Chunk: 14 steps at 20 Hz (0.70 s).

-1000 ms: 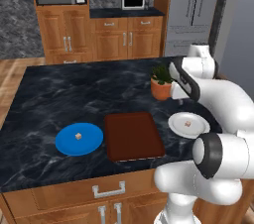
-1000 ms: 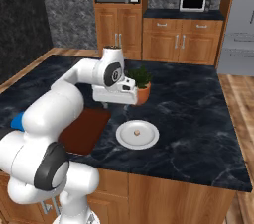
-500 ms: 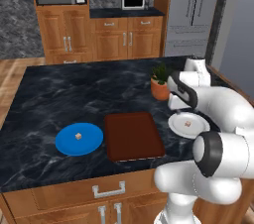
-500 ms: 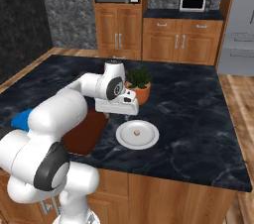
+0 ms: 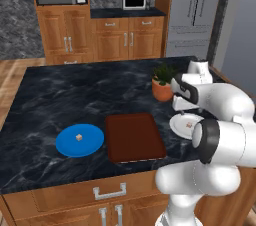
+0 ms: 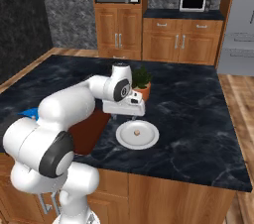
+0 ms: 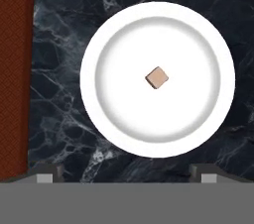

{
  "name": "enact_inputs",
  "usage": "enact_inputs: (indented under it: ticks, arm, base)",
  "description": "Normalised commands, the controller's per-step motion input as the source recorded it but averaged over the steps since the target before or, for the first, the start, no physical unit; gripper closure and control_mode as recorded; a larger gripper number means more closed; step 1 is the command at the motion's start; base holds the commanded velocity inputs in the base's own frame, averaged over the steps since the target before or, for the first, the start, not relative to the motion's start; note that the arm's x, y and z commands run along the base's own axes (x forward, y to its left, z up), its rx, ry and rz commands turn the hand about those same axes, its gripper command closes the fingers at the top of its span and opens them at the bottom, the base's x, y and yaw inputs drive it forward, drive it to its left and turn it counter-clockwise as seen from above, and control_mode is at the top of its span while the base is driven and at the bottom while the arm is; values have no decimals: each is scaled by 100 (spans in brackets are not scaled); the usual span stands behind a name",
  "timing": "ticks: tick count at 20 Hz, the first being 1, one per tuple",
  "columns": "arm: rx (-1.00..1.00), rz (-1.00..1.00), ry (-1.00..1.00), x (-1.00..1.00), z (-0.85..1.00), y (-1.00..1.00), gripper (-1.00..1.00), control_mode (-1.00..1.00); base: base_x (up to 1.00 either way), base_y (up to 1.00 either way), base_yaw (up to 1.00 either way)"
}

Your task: Move the dessert items from the plates to the tray.

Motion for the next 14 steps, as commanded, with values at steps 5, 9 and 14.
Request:
enact_inputs:
  ticks: [5,9,14]
  arm:
    - [-1,0,10,31,-4,-31,-100,-100]
    - [0,0,11,29,-8,-28,-100,-100]
    - [0,0,6,25,-21,-3,-100,-100]
  base:
    - [0,0,0]
    - [0,0,0]
    - [0,0,0]
